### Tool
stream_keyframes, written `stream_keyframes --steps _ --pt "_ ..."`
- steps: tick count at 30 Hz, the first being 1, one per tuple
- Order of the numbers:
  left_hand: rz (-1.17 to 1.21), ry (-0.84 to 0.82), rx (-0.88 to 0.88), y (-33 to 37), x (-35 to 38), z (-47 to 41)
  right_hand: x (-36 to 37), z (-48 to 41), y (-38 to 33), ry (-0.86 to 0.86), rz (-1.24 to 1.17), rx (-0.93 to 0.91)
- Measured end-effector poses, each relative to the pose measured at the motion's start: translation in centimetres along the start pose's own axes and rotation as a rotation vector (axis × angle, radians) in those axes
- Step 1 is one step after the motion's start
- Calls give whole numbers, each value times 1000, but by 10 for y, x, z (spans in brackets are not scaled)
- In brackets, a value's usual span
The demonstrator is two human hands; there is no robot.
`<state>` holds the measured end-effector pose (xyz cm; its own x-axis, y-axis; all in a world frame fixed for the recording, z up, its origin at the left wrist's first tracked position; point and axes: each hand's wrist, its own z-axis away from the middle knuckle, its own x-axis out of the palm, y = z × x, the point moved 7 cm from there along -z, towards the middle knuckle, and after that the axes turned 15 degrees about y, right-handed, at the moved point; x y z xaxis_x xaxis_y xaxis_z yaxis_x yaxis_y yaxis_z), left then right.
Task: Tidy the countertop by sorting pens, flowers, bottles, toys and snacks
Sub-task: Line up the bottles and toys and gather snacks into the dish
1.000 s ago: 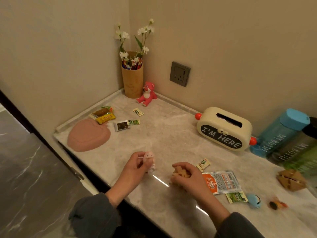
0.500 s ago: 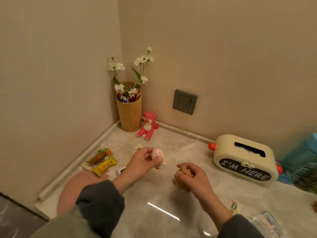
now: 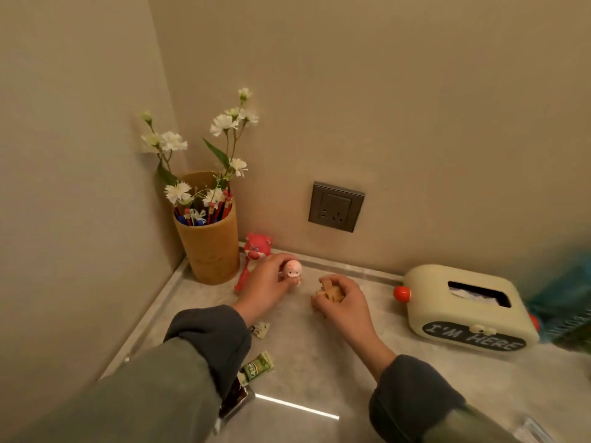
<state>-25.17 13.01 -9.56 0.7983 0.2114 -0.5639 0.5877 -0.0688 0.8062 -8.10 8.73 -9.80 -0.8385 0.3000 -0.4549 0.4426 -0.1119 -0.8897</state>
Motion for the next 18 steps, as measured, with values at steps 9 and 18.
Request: stream_keyframes --steps 9,18 --pt "-74 44 48 -16 19 -16 27 -44 -1 34 159 -113" --pt "-87 112 27 -14 24 -14 33 -51 9 64 219 -118"
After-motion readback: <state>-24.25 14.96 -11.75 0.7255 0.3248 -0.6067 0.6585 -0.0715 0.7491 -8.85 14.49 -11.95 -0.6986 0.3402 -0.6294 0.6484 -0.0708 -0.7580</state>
